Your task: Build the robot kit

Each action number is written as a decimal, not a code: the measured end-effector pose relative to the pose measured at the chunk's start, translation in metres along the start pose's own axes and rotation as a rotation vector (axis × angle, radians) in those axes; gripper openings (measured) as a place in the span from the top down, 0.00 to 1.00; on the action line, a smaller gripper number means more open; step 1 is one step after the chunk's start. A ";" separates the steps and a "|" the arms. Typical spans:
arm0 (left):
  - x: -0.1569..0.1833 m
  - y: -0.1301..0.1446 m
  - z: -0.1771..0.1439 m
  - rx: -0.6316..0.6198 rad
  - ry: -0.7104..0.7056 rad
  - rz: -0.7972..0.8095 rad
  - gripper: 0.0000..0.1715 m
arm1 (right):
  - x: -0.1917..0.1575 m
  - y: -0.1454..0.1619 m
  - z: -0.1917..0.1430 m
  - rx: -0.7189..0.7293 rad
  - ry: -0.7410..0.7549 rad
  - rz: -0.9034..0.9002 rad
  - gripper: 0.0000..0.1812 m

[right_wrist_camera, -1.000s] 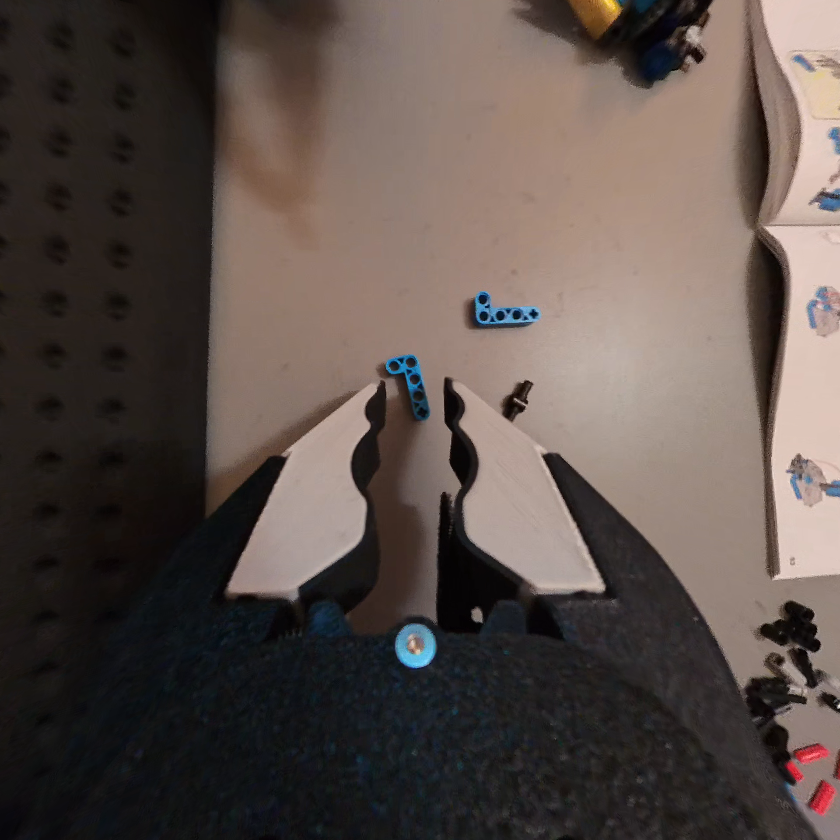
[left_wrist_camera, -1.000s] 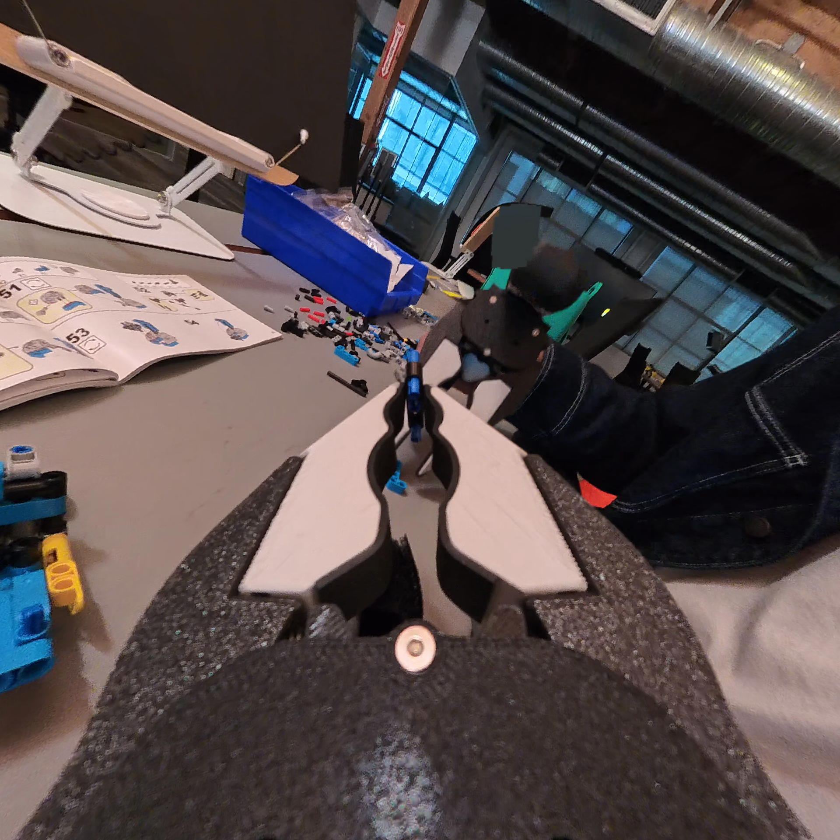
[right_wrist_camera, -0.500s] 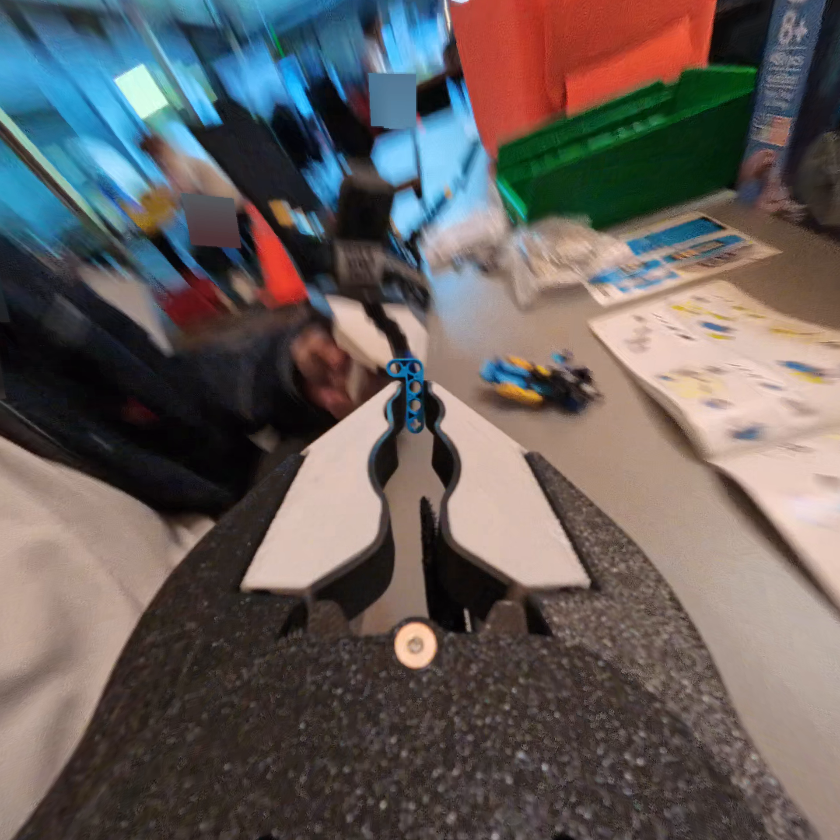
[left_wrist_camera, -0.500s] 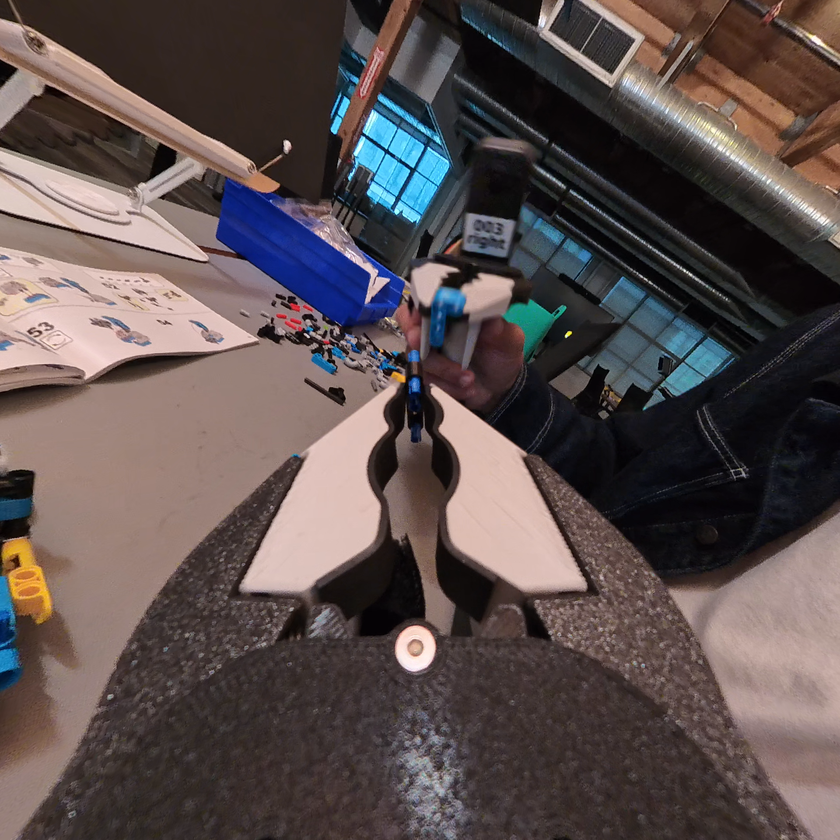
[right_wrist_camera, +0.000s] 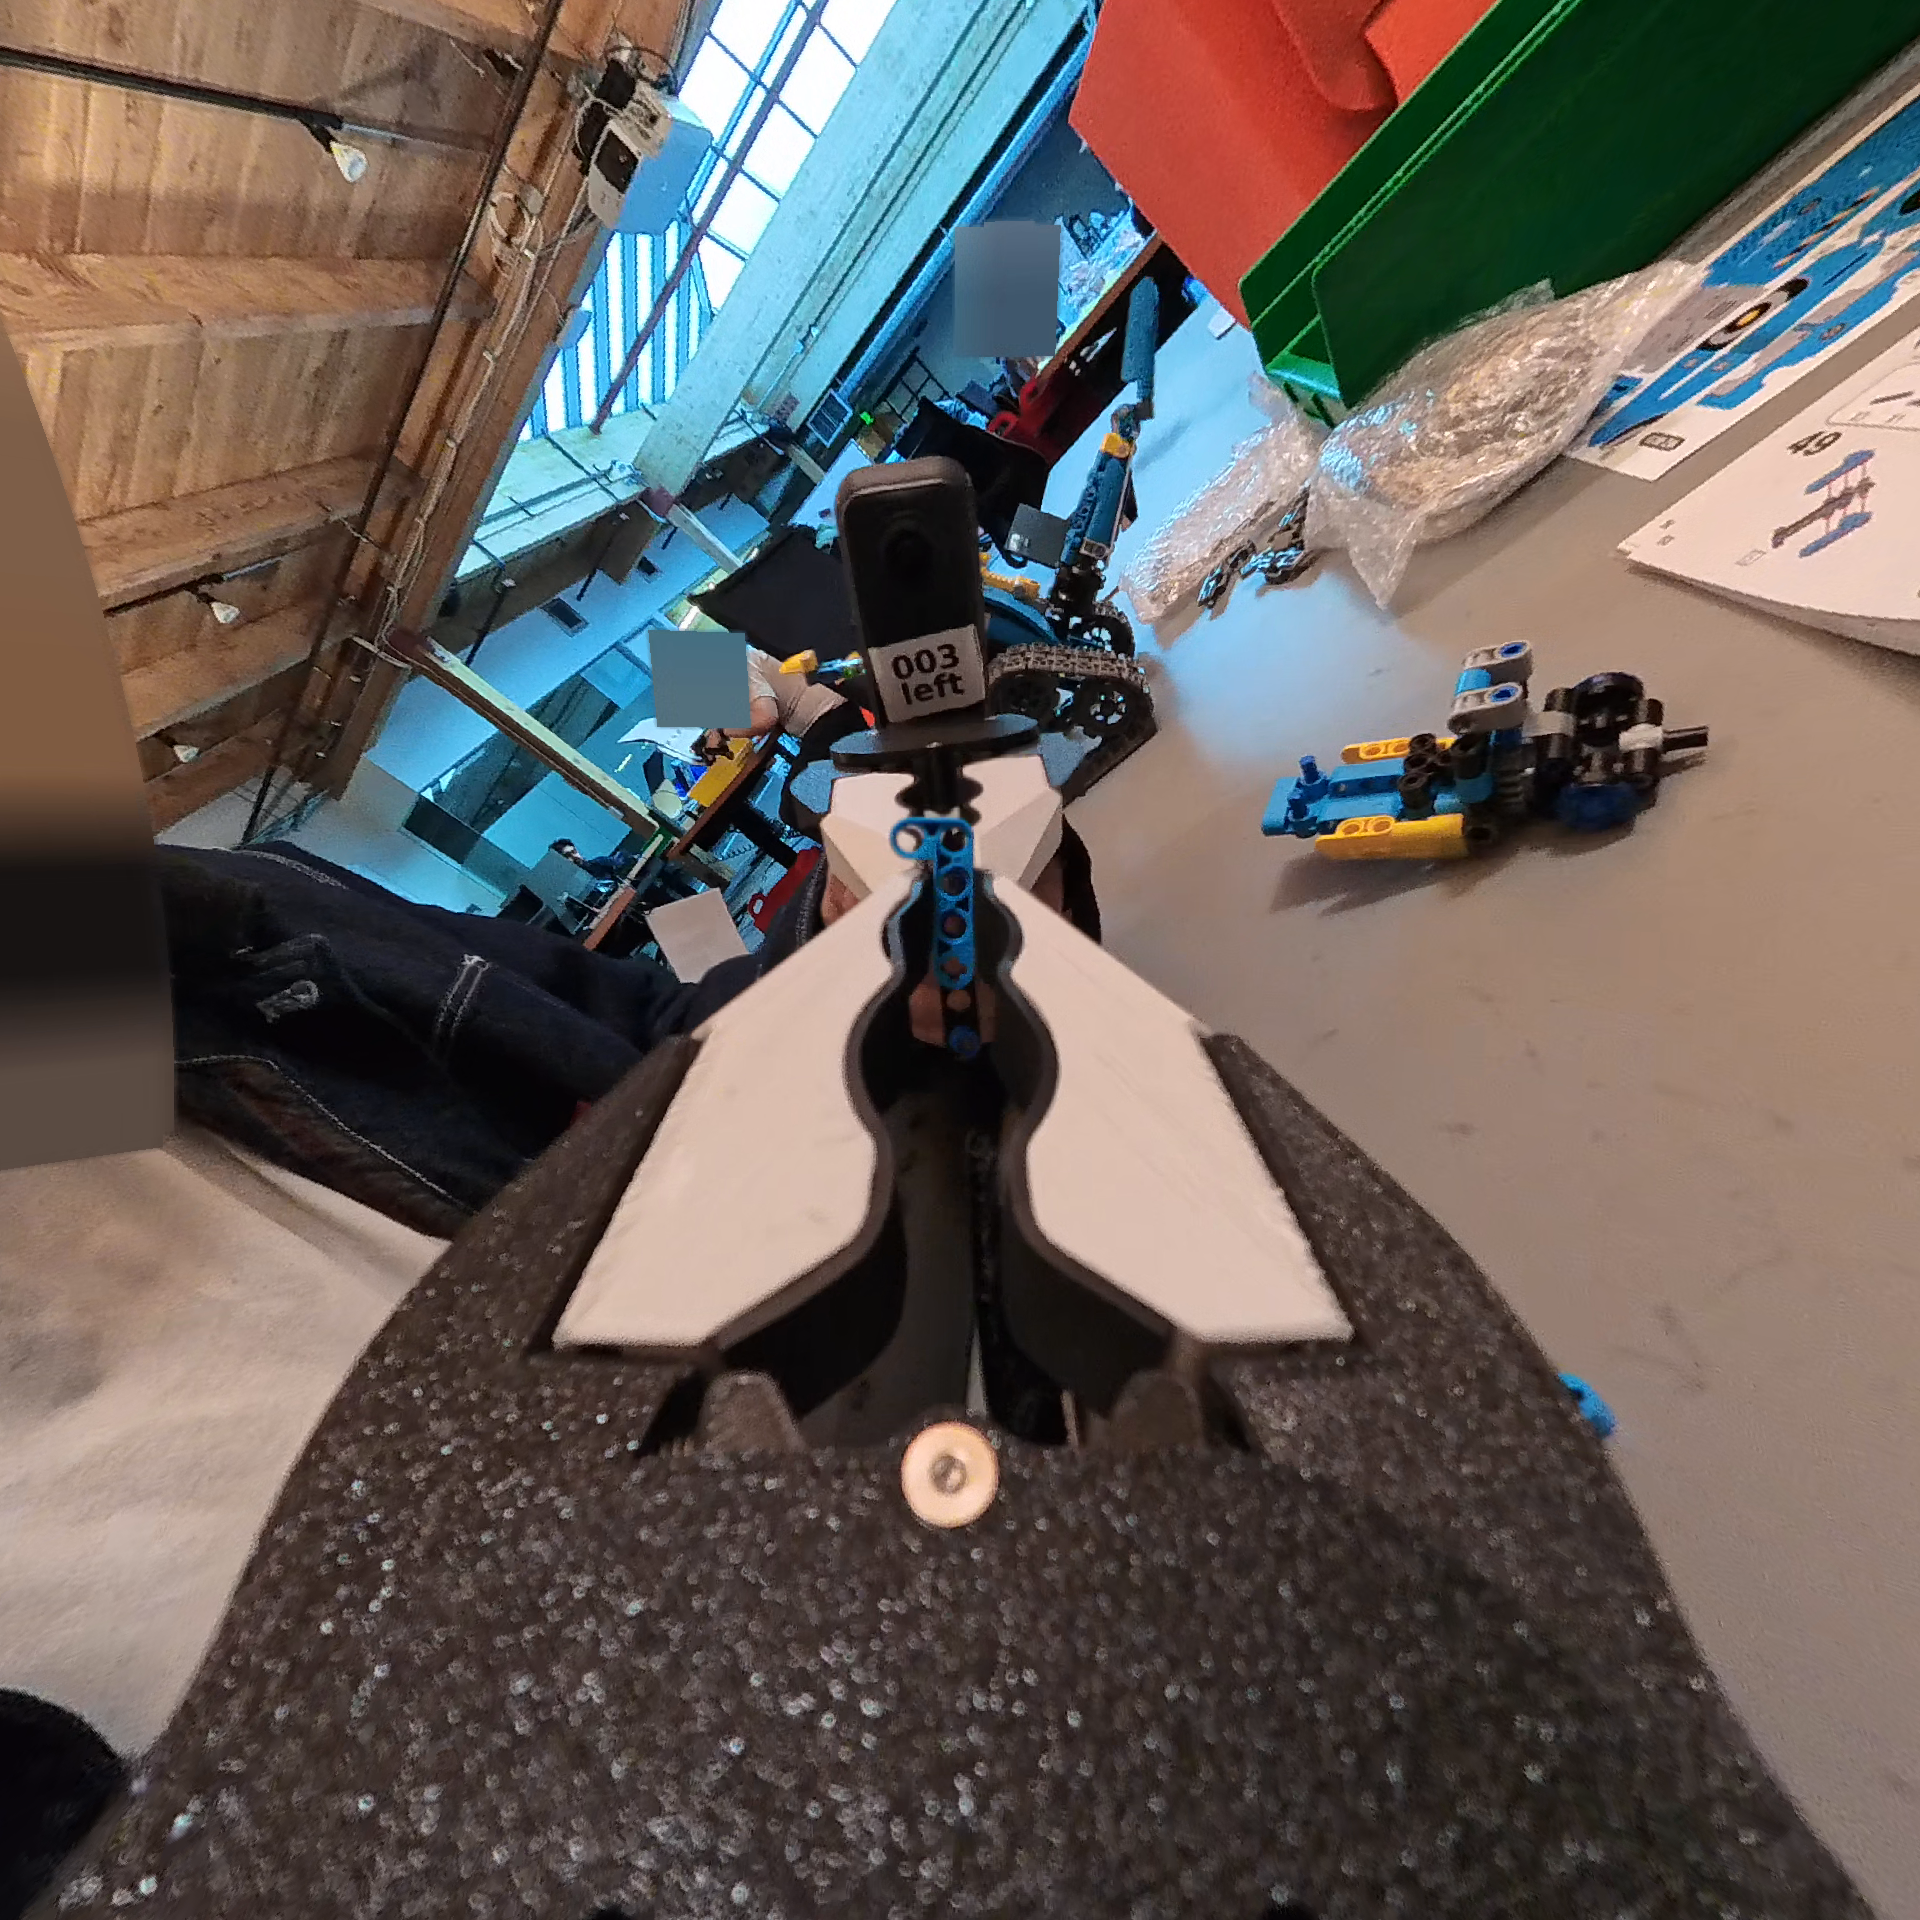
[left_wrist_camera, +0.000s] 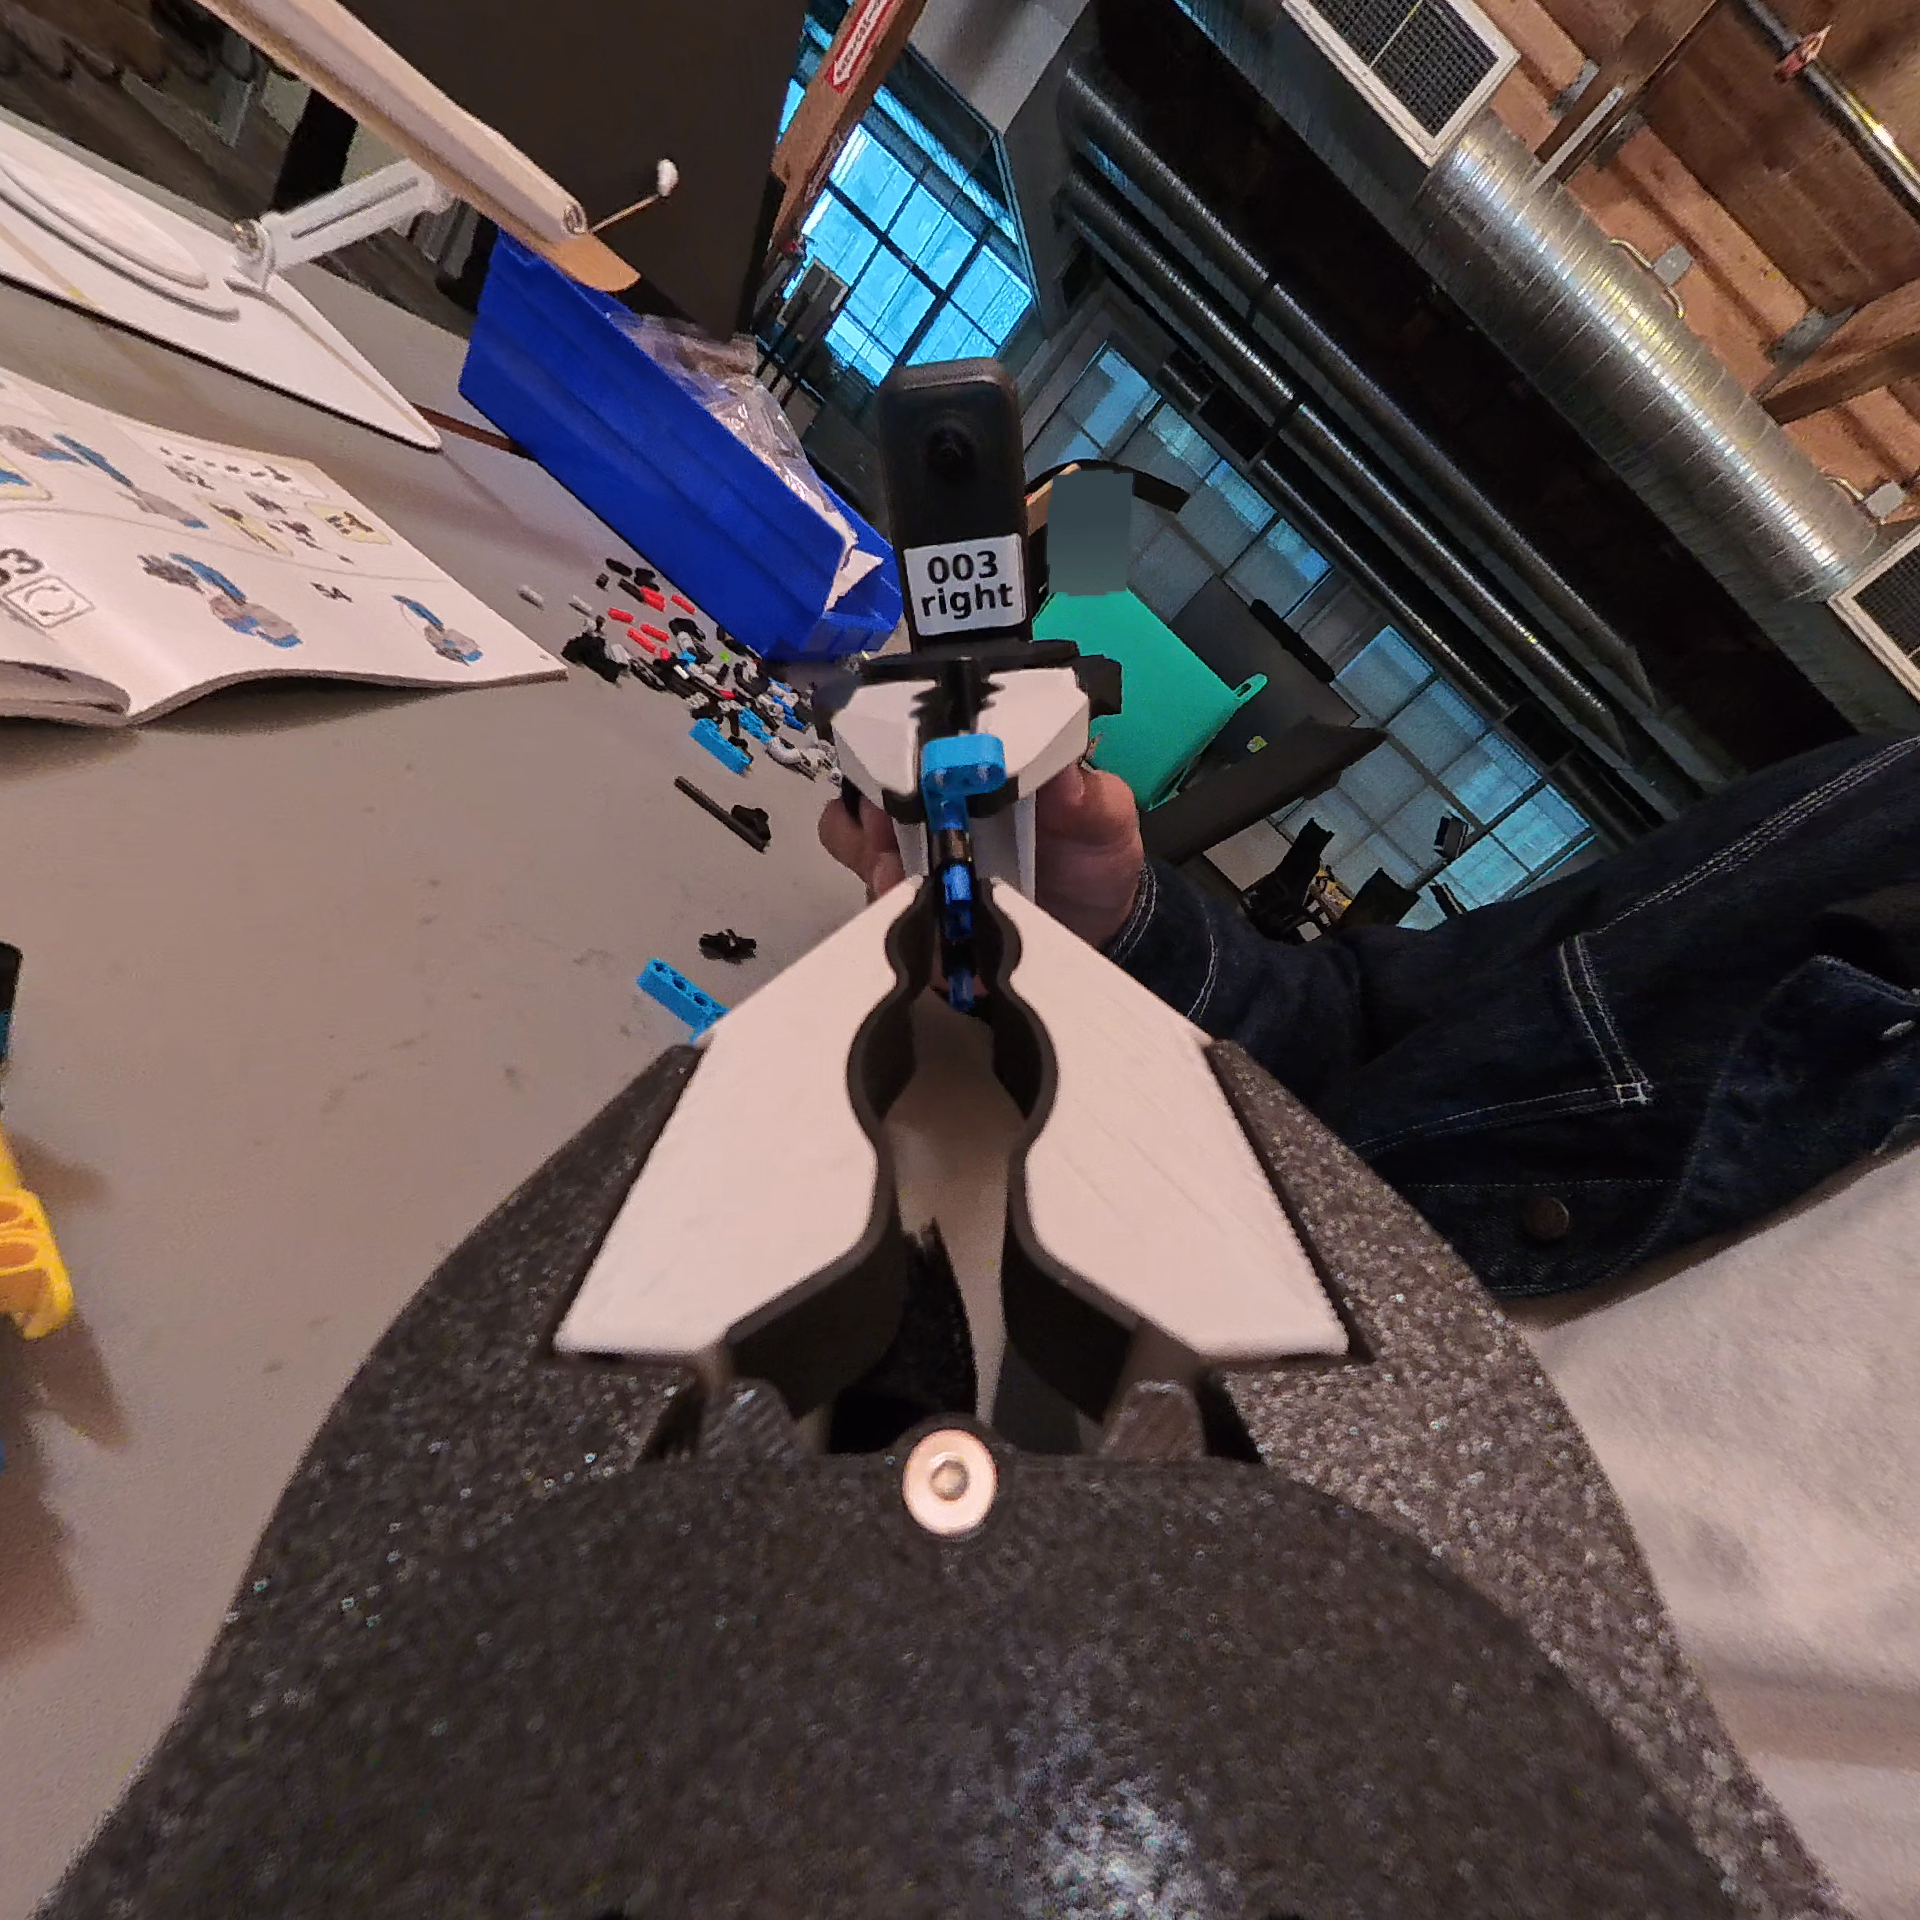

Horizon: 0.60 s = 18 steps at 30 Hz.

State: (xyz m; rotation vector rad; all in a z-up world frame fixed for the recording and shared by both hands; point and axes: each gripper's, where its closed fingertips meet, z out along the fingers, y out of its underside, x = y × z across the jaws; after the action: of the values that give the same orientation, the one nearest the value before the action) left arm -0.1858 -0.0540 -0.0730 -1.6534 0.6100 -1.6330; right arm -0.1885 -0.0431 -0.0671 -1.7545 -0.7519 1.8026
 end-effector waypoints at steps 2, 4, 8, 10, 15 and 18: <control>0.001 0.001 0.000 -0.008 0.009 -0.001 0.97 | -0.001 0.002 -0.001 -0.007 -0.021 0.008 0.97; 0.000 0.004 0.002 -0.022 -0.004 0.007 0.97 | 0.000 0.005 -0.002 -0.024 -0.021 -0.002 0.97; -0.002 0.007 0.003 -0.043 -0.015 0.008 0.97 | 0.002 0.009 -0.003 -0.052 -0.013 -0.007 0.97; -0.002 0.011 0.003 -0.064 -0.023 0.022 0.97 | 0.002 0.013 -0.004 -0.078 -0.023 -0.002 0.97; -0.002 0.020 0.008 -0.117 -0.024 0.032 0.97 | 0.004 0.023 -0.009 -0.155 -0.048 0.023 0.97; -0.002 0.022 0.009 -0.128 -0.025 0.030 0.97 | 0.004 0.024 -0.010 -0.149 -0.063 0.035 0.97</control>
State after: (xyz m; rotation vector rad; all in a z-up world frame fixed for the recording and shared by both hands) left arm -0.1741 -0.0647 -0.0904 -1.7448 0.7363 -1.5788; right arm -0.1785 -0.0574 -0.0868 -1.8225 -0.9071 1.8750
